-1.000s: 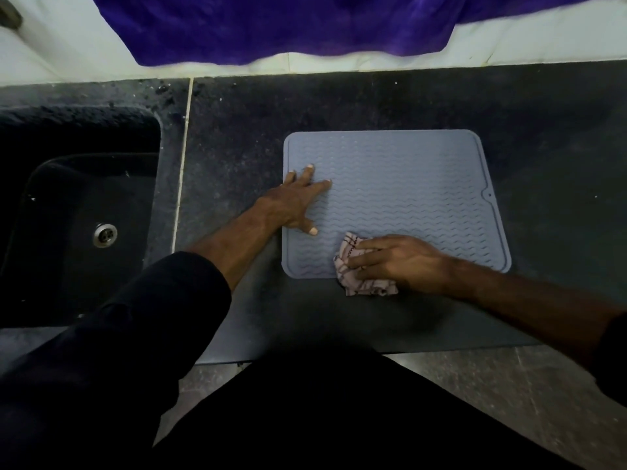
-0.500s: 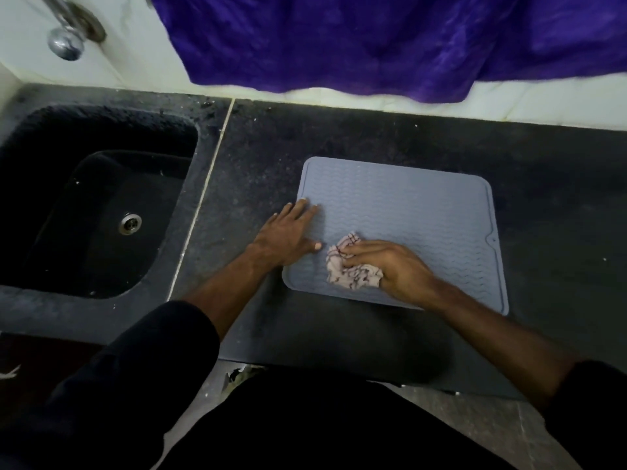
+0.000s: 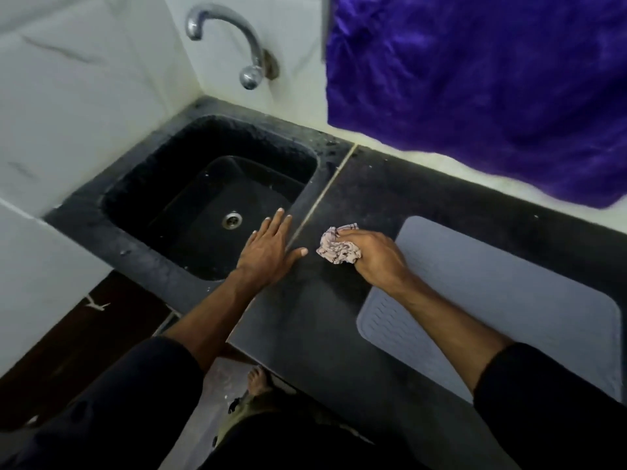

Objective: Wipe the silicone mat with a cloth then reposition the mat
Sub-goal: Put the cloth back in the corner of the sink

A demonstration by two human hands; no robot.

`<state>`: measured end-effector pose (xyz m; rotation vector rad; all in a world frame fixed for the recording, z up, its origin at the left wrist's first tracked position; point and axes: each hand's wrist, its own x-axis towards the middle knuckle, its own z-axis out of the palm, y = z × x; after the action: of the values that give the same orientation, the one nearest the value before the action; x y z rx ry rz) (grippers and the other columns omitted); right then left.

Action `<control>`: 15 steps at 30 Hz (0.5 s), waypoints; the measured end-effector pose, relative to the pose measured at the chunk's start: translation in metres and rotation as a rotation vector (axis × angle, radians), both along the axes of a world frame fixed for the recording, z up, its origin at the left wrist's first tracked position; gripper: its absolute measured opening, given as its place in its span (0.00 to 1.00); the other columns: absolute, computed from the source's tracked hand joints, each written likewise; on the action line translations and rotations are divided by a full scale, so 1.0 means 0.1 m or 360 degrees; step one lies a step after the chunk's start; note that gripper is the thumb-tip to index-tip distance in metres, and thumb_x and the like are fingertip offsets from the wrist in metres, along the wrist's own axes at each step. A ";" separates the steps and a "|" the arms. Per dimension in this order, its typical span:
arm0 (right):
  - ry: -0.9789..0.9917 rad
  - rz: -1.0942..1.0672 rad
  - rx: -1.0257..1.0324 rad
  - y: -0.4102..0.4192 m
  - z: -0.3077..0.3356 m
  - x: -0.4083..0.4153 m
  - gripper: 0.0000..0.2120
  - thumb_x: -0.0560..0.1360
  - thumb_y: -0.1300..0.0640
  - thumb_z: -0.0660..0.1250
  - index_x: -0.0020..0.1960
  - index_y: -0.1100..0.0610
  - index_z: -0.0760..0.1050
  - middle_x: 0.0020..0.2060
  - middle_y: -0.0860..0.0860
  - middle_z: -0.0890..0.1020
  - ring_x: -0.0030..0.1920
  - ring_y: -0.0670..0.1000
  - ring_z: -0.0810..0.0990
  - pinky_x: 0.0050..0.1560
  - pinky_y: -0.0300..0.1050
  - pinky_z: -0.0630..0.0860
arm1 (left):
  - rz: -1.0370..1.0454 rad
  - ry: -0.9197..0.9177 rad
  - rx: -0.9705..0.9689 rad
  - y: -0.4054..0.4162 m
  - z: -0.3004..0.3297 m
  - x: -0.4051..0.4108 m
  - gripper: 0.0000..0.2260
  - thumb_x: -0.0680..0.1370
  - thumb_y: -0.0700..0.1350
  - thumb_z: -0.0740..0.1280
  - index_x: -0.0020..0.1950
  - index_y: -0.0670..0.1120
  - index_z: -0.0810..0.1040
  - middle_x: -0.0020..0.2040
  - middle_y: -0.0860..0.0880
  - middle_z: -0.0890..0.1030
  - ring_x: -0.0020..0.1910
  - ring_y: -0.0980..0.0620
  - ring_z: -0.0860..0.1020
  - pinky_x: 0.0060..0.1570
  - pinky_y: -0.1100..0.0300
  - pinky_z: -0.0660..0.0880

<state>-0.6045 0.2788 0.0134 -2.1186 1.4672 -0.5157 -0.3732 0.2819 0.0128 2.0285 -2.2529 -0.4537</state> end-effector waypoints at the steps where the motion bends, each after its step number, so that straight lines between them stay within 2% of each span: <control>1: 0.0003 0.0031 -0.0046 -0.08 0.03 0.12 0.26 0.68 0.69 0.65 0.62 0.50 0.78 0.60 0.47 0.81 0.62 0.49 0.78 0.67 0.45 0.71 | 0.0029 -0.0010 -0.0013 -0.03 0.02 0.13 0.36 0.78 0.63 0.58 0.79 0.47 0.49 0.79 0.49 0.45 0.78 0.45 0.48 0.74 0.46 0.53; 3: -0.0015 0.0109 -0.0120 -0.27 0.08 0.41 0.24 0.68 0.67 0.65 0.60 0.51 0.80 0.59 0.47 0.82 0.61 0.49 0.79 0.64 0.42 0.72 | 0.0104 -0.0028 -0.0069 -0.09 0.08 0.43 0.36 0.78 0.63 0.58 0.79 0.47 0.49 0.79 0.48 0.46 0.78 0.45 0.49 0.74 0.46 0.53; 10: 0.0159 0.0245 -0.0096 -1.02 0.15 1.58 0.28 0.66 0.68 0.64 0.64 0.50 0.77 0.62 0.49 0.81 0.63 0.53 0.77 0.62 0.50 0.74 | 0.0345 -0.0078 -0.0136 -0.55 0.18 1.66 0.37 0.77 0.64 0.57 0.79 0.48 0.47 0.79 0.49 0.45 0.77 0.45 0.50 0.73 0.45 0.54; 15: 0.0201 0.0286 -0.0124 -1.54 0.18 2.41 0.27 0.68 0.66 0.64 0.64 0.49 0.76 0.62 0.49 0.80 0.64 0.53 0.76 0.64 0.48 0.72 | 0.0429 -0.0147 -0.0169 -1.09 0.24 2.51 0.38 0.77 0.65 0.57 0.79 0.48 0.45 0.79 0.49 0.44 0.78 0.45 0.49 0.73 0.45 0.53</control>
<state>-0.3632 0.1246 0.0313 -2.3552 1.3244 -0.3839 -0.1222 0.1731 0.0365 2.2935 -1.9588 -0.2180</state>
